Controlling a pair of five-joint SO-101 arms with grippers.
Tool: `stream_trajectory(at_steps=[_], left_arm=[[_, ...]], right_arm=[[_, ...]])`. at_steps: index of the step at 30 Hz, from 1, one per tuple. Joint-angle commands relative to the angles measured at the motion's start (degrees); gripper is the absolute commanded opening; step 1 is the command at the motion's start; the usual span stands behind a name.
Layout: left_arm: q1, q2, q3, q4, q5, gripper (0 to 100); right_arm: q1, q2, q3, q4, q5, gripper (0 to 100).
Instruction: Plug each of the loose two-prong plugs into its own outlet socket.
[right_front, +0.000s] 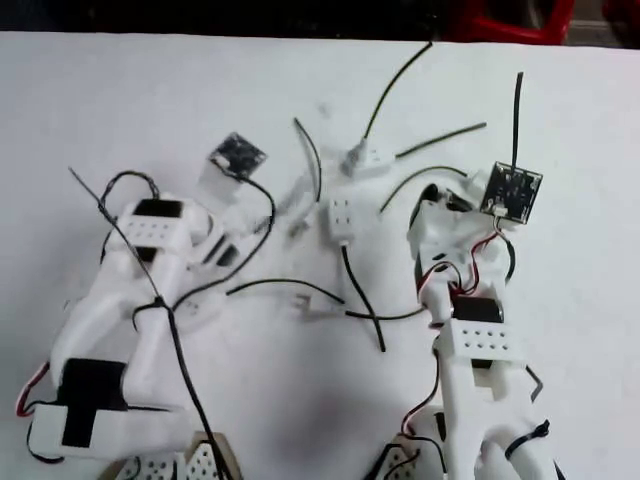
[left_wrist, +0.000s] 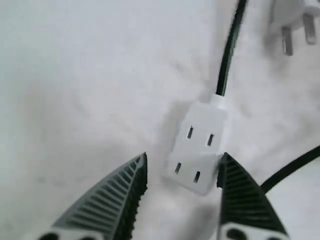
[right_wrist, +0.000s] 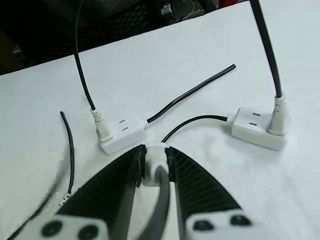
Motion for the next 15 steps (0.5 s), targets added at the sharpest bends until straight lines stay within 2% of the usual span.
stream_trajectory(at_steps=[1, 9, 15], left_arm=[[1.7, -1.3, -0.8, 1.6, 0.7, 22], [0.2, -2.0, -1.4, 2.7, 0.8, 22], [-1.7, -13.1, 1.0, 4.6, 5.0, 22]], right_arm=[[0.3, 0.1, -2.5, 0.0, -0.2, 1.6], [0.3, 0.1, -2.5, 0.1, -0.1, 1.6], [-5.0, -0.5, -4.7, 7.6, 3.3, 1.6]])
